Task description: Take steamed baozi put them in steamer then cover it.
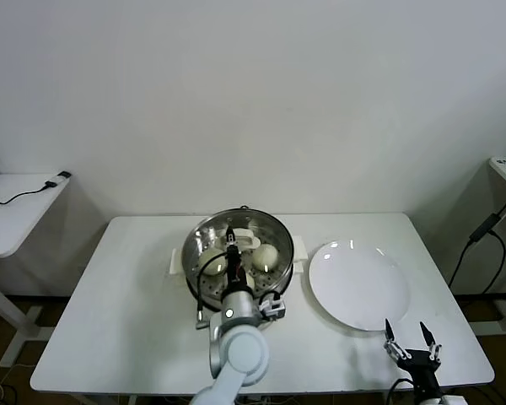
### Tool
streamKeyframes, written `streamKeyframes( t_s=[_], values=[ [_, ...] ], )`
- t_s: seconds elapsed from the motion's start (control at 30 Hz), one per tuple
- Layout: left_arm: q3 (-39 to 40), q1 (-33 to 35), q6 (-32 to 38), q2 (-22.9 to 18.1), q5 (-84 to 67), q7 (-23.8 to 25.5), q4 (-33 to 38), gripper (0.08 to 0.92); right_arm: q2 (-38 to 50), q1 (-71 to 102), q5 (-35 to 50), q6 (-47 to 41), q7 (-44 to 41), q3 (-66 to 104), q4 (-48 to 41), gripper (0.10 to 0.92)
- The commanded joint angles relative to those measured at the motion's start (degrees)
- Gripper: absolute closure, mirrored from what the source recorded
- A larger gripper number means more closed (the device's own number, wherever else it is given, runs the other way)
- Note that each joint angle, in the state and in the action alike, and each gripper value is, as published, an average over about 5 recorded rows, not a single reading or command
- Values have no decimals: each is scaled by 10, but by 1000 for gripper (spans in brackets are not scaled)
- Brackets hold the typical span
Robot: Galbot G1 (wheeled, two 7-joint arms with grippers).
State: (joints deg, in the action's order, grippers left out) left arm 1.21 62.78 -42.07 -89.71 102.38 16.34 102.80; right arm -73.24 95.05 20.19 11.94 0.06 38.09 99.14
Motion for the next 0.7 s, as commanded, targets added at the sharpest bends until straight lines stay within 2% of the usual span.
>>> streamKeyframes(
  t_s=[0.03, 0.17, 0.37, 0.57, 0.7],
  values=[
    [7, 2, 5, 0, -19, 1, 5, 861, 1, 1, 4, 2, -2, -3, 3, 203],
    [20, 0, 3, 7, -53, 0, 32, 831, 5, 4, 18, 1, 1, -6, 16, 203],
    [46, 14, -2, 37, -145, -23, 97, 657, 13, 8, 19, -8, 2, -6, 32, 203],
    [58, 60, 17, 80, -274, -91, 172, 484, 17, 5, 15, -14, 2, -8, 29, 203],
    [25, 100, 57, 111, -390, -144, 216, 363, 18, 6, 9, -19, 1, -10, 30, 203]
  ],
)
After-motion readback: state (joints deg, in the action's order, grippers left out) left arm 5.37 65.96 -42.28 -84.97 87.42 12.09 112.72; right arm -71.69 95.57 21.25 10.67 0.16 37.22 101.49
